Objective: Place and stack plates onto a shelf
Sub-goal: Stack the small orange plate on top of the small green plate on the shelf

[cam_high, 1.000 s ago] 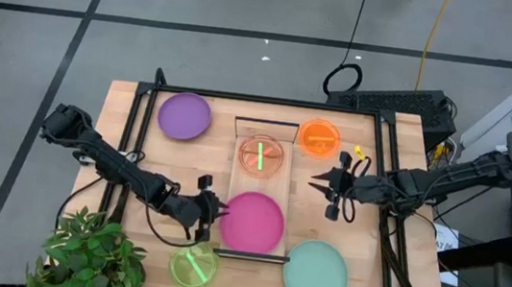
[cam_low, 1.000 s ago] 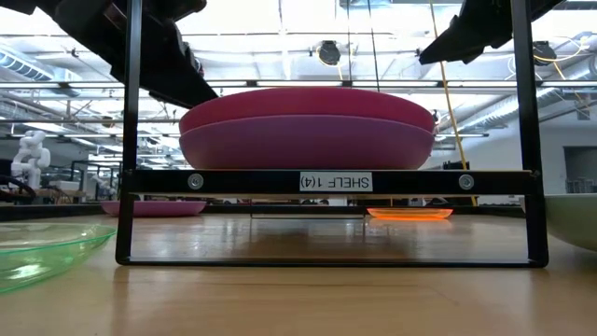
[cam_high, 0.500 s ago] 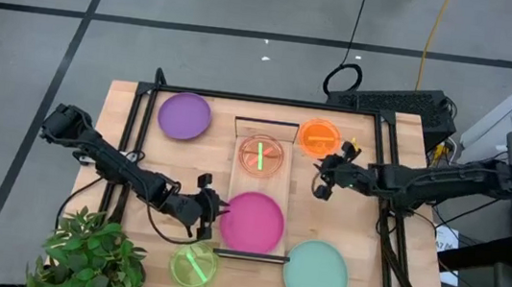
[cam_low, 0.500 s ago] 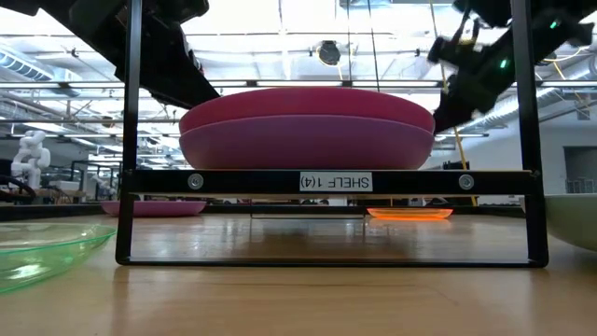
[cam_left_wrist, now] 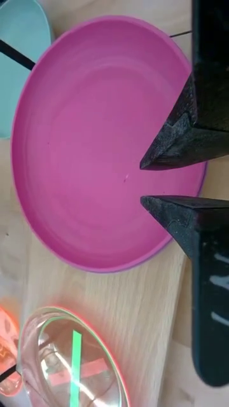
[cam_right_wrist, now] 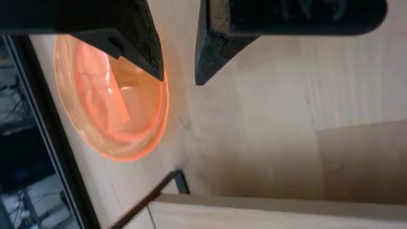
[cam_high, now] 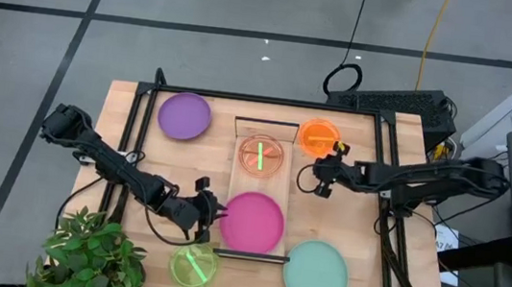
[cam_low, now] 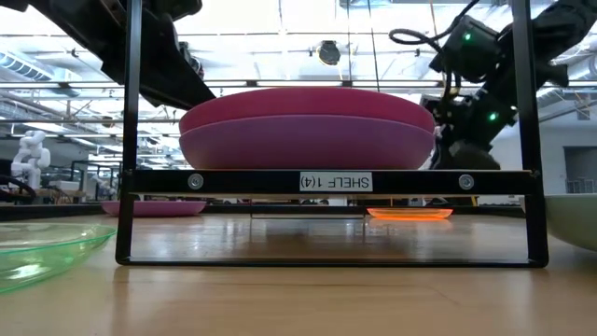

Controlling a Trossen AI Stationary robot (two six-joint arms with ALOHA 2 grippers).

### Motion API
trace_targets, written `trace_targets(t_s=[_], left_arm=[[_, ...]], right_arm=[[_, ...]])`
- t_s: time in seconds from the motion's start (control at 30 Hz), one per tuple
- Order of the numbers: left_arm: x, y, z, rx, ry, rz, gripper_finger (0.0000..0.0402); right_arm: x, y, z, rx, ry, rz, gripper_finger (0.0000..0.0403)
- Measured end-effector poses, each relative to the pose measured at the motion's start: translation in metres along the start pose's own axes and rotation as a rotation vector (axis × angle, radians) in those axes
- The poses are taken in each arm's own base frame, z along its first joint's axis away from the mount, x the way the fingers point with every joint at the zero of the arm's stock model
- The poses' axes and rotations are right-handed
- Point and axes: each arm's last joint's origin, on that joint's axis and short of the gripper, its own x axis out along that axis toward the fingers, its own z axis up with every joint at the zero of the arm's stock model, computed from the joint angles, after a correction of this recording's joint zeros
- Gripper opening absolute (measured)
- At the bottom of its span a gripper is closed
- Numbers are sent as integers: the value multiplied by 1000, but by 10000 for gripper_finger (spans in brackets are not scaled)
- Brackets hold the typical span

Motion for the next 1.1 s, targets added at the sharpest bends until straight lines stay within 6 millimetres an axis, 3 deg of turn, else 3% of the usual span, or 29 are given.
trace_targets(t_s=[0.43, 0.9, 1.1], left_arm=[[-2, -4, -2, -6, 6, -10, 81], [-2, -4, -2, -9, 5, -11, 81], [-2, -4, -2, -9, 5, -11, 81]], right_arm=[[27, 11, -11, -136, 77, -58, 128], [44, 4, -17, -78, 144, -128, 128], [54, 5, -16, -87, 138, -127, 106]])
